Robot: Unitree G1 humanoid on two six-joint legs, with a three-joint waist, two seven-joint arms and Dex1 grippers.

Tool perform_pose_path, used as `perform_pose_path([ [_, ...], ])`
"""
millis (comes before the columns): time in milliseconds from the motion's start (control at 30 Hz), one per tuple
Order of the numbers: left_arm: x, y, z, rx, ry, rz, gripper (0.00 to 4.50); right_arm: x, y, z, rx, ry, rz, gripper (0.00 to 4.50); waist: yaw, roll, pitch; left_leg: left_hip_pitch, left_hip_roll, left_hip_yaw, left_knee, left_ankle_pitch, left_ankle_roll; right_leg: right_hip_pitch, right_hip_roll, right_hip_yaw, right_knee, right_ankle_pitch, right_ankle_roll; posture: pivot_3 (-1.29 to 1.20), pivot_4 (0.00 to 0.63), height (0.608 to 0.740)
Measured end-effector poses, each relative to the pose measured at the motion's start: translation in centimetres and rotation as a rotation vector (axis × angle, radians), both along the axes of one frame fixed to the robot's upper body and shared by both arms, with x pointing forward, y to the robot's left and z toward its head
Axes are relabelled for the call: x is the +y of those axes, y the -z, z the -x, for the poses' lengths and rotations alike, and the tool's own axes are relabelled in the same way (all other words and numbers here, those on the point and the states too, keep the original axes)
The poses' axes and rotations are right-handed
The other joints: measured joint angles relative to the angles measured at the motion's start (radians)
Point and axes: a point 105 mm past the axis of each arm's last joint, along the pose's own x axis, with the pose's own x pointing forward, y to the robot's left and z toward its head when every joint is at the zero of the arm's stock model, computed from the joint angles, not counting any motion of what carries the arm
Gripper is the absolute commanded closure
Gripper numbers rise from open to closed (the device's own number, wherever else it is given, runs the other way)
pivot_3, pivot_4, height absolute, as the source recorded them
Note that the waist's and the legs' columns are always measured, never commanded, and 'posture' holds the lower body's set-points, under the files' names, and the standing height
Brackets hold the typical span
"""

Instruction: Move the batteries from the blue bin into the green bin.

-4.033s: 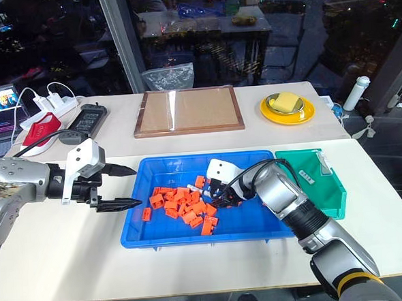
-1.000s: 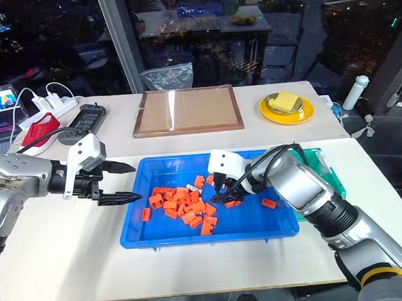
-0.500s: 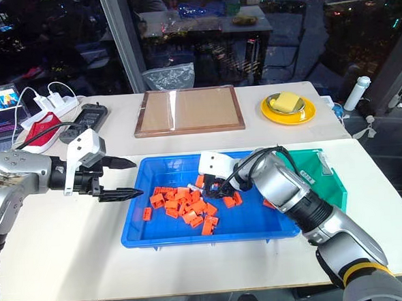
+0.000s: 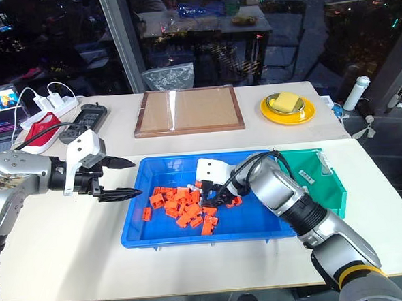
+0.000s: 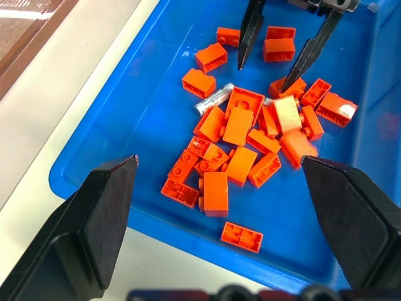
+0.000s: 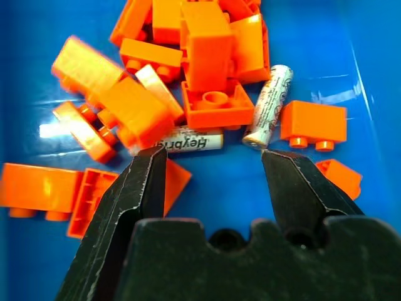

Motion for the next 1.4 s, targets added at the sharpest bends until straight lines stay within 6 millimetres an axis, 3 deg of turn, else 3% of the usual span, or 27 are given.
perform_pose_path([
  [333,0.2,0.1,-0.2,-0.016,-0.004,-0.022,0.0,0.0,1.2,0.8,0.062,0.014,-0.004,1.67,-0.001,0.0,0.0,0.0,0.0,0.0,0.0,0.0,0.0,0.0,0.0,0.0,0.0,0.0,0.0,0.0,0.15,0.74],
  [800,0.5,0.4,-0.4,-0.017,-0.017,-0.041,0.0,2.0,2.2,0.8,0.092,0.028,-0.038,1.67,0.0,0.0,0.0,0.0,0.0,0.0,0.0,0.0,0.0,0.0,0.0,0.0,0.0,0.0,0.0,0.0,0.15,0.74],
  [1400,0.4,0.3,-0.5,-0.036,-0.01,-0.048,0.0,-0.3,2.4,0.0,0.084,0.07,0.016,1.67,0.0,0.0,0.0,0.0,0.0,0.0,0.0,0.0,0.0,0.0,0.0,0.0,0.0,0.0,0.0,0.0,0.15,0.74],
])
